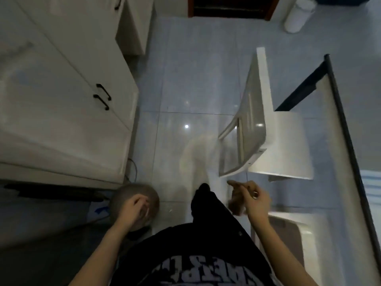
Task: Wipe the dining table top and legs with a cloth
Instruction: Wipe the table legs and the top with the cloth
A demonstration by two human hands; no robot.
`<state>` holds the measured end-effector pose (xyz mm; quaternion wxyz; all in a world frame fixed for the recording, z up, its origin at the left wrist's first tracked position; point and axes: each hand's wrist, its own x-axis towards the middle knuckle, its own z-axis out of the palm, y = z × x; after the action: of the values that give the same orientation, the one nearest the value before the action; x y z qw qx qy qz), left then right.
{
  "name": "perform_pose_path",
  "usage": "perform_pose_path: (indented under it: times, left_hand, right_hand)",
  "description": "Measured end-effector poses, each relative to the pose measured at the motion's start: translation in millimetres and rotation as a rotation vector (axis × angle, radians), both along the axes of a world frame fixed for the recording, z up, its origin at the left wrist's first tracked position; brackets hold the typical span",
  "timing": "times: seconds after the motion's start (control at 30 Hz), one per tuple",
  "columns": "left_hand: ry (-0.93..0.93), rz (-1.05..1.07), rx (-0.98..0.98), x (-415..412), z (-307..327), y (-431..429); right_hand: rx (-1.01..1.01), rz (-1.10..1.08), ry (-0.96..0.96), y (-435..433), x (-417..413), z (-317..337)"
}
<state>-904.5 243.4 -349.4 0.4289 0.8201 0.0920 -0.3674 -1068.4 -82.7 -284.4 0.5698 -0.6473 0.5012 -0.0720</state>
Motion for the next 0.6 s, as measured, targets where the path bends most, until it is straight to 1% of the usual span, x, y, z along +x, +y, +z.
perform_pose_path:
  times: [0.1,0.17,0.27,0.37,0.47,0.6]
  left_hand:
    - [0.027,0.116,0.017,29,12,-19]
    - [0.026,0.226,-0.001,45,20,-31]
    - [0.037,0.342,0.02,74,19,-37]
    - [0.037,0.368,0.072,113,18,-41]
    - [0.081,0.416,0.056,172,10,-54]
    - [0.051,0.294,0.043,290,-7,-90]
  right_hand:
    - [0.064,0.065,-0.035,-31,69,8]
    - [0.031,0.141,-0.056,-51,110,7]
    - [0.059,0.191,-0.057,-76,169,1]
    - [0.001,0.172,-0.046,-99,223,-5]
    - [0.026,0.116,-0.039,-122,270,-16]
    - [-0.019,0.06,0.014,-151,326,-38]
